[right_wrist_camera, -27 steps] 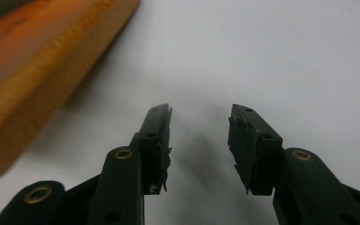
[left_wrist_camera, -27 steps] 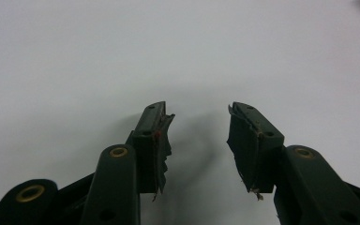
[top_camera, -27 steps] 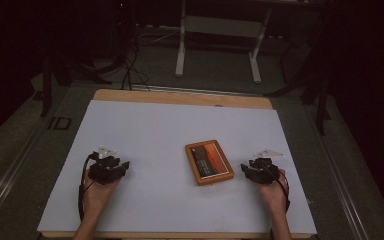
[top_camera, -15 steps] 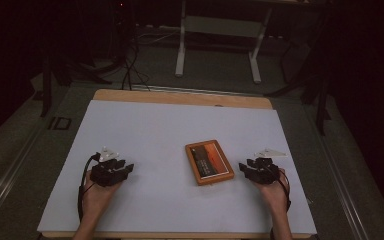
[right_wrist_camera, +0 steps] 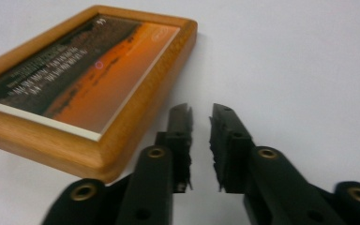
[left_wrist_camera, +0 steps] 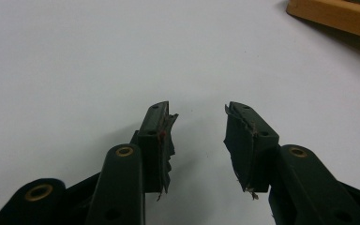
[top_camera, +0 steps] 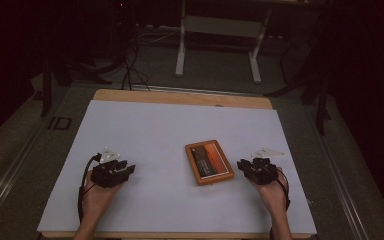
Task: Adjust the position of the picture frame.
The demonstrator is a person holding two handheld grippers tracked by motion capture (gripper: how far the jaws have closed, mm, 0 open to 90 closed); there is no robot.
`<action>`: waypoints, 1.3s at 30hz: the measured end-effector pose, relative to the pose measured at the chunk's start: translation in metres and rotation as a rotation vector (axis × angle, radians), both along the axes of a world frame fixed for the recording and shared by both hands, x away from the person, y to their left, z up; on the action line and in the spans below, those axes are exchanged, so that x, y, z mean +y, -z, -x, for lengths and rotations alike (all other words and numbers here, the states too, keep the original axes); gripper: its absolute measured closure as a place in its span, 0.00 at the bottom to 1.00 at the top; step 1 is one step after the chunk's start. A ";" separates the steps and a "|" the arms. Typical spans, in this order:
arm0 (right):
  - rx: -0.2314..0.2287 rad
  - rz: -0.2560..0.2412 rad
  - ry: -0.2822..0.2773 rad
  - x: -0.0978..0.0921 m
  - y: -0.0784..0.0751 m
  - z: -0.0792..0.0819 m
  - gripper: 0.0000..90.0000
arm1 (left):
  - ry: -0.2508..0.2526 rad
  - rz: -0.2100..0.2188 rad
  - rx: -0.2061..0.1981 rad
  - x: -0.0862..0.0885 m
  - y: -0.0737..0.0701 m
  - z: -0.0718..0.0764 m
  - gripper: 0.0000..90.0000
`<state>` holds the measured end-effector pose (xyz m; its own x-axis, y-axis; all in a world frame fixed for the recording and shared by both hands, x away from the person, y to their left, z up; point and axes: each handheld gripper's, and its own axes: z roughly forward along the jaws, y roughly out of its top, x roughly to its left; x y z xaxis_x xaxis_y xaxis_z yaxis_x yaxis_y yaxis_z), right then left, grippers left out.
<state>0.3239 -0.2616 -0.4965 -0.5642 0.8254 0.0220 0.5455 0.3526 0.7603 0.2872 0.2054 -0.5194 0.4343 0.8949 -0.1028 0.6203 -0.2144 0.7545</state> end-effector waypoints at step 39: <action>0.033 0.016 -0.104 0.013 0.001 0.017 1.00 | 0.051 -0.006 -0.001 -0.011 -0.001 0.002 0.67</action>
